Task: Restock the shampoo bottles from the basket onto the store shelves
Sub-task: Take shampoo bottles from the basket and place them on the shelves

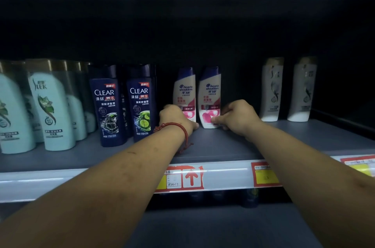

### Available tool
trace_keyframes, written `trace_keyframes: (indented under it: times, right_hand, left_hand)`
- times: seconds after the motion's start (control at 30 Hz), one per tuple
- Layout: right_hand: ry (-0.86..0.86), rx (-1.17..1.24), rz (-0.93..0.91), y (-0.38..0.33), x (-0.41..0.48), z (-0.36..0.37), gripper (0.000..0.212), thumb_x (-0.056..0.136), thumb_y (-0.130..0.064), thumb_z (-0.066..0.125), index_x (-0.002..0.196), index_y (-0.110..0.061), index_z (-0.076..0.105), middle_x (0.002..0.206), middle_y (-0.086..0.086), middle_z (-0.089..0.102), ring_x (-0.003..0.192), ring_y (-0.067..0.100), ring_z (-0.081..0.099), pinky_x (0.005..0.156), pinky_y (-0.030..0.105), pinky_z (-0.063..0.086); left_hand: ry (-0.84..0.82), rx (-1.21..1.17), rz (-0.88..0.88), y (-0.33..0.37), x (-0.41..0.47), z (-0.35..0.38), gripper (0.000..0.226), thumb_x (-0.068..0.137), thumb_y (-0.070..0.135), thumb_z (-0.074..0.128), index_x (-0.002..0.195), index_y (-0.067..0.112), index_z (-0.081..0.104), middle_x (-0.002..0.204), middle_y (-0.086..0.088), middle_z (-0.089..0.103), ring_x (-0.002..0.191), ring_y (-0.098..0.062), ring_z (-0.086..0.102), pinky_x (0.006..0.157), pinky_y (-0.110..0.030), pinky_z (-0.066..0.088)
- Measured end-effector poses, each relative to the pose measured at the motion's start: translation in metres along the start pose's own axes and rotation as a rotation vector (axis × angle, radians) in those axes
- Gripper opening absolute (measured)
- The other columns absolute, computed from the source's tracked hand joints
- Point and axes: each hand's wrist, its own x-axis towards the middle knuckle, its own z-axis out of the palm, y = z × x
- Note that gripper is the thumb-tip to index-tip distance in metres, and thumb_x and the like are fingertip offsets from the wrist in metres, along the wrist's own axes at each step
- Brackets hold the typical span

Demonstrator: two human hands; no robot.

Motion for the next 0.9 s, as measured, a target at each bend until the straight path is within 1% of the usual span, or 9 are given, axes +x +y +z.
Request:
trace_keyframes:
  times: [0.1, 0.2, 0.43, 0.57, 0.73, 0.9]
  right_hand:
    - [0.005, -0.048, 0.003, 0.0000, 0.0000, 0.0009, 0.039, 0.066, -0.049, 0.090, 0.079, -0.015, 0.074, 0.077, 0.000, 0.076, 0.078, 0.022, 0.072, 0.083, 0.041, 0.060]
    - [0.009, -0.095, -0.003, -0.0014, -0.0017, 0.0015, 0.040, 0.069, -0.052, 0.087, 0.081, -0.016, 0.073, 0.077, 0.000, 0.074, 0.078, 0.021, 0.071, 0.083, 0.042, 0.060]
    - [0.011, -0.129, -0.022, -0.0017, -0.0023, 0.0021, 0.044, 0.068, -0.055, 0.086, 0.081, -0.015, 0.072, 0.076, 0.000, 0.074, 0.078, 0.022, 0.071, 0.082, 0.043, 0.060]
    - [0.001, -0.128, -0.026, -0.0032, -0.0039, 0.0000, 0.042, 0.069, -0.054, 0.086, 0.080, -0.016, 0.073, 0.077, 0.001, 0.074, 0.078, 0.022, 0.070, 0.082, 0.042, 0.059]
    - [-0.007, -0.120, -0.028, -0.0057, -0.0064, 0.0000, 0.039, 0.071, -0.052, 0.086, 0.081, -0.016, 0.072, 0.077, 0.001, 0.073, 0.078, 0.022, 0.070, 0.081, 0.041, 0.059]
    - [-0.016, -0.121, -0.025, -0.0066, -0.0085, -0.0008, 0.035, 0.074, -0.048, 0.084, 0.083, -0.016, 0.073, 0.079, 0.001, 0.073, 0.079, 0.021, 0.069, 0.083, 0.040, 0.059]
  left_hand:
    - [-0.003, 0.020, 0.035, -0.0011, -0.0019, -0.0010, 0.074, 0.067, 0.039, 0.089, 0.124, 0.003, 0.058, 0.123, -0.013, 0.062, 0.113, -0.027, 0.061, 0.088, -0.032, 0.054]
    - [-0.004, 0.045, 0.052, -0.0001, -0.0028, -0.0013, 0.068, 0.071, 0.040, 0.087, 0.121, 0.002, 0.061, 0.121, -0.014, 0.064, 0.110, -0.028, 0.063, 0.090, -0.034, 0.055]
    - [-0.019, 0.056, 0.049, 0.0018, -0.0027, -0.0002, 0.062, 0.075, 0.039, 0.083, 0.119, 0.001, 0.061, 0.119, -0.015, 0.064, 0.108, -0.028, 0.063, 0.084, -0.032, 0.052]
    - [-0.026, 0.043, 0.051, 0.0021, -0.0020, -0.0002, 0.061, 0.075, 0.039, 0.084, 0.117, 0.001, 0.062, 0.118, -0.014, 0.064, 0.107, -0.028, 0.063, 0.080, -0.030, 0.051]
    - [-0.028, 0.043, 0.055, 0.0013, -0.0027, 0.0008, 0.063, 0.075, 0.039, 0.084, 0.119, 0.001, 0.060, 0.120, -0.015, 0.063, 0.110, -0.029, 0.062, 0.085, -0.032, 0.052]
    - [-0.030, 0.059, 0.059, 0.0025, -0.0030, 0.0008, 0.063, 0.076, 0.040, 0.082, 0.119, 0.000, 0.060, 0.120, -0.015, 0.063, 0.109, -0.029, 0.062, 0.084, -0.032, 0.052]
